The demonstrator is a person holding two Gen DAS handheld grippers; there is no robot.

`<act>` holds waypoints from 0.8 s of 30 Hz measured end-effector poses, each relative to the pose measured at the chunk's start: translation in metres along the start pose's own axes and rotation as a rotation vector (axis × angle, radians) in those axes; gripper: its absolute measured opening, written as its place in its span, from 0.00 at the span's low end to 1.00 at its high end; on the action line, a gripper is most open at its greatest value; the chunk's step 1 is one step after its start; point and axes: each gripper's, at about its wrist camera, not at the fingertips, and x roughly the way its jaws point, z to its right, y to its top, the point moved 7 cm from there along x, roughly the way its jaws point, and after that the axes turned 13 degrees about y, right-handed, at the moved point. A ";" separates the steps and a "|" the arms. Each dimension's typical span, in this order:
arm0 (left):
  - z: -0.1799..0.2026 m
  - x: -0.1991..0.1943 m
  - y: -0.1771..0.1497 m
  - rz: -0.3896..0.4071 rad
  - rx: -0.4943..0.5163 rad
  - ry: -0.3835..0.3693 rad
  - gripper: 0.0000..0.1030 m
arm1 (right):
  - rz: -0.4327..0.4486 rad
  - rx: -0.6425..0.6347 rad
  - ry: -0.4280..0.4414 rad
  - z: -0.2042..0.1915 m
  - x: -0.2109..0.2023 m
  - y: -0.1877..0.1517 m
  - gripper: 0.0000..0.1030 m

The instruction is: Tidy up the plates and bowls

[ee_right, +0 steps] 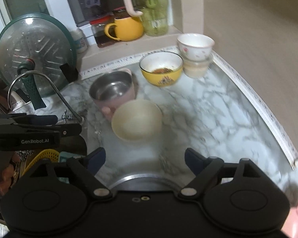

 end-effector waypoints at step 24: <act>-0.045 0.094 0.061 -0.090 -0.137 0.142 0.74 | -0.012 -0.183 -0.013 -0.024 0.117 0.114 0.93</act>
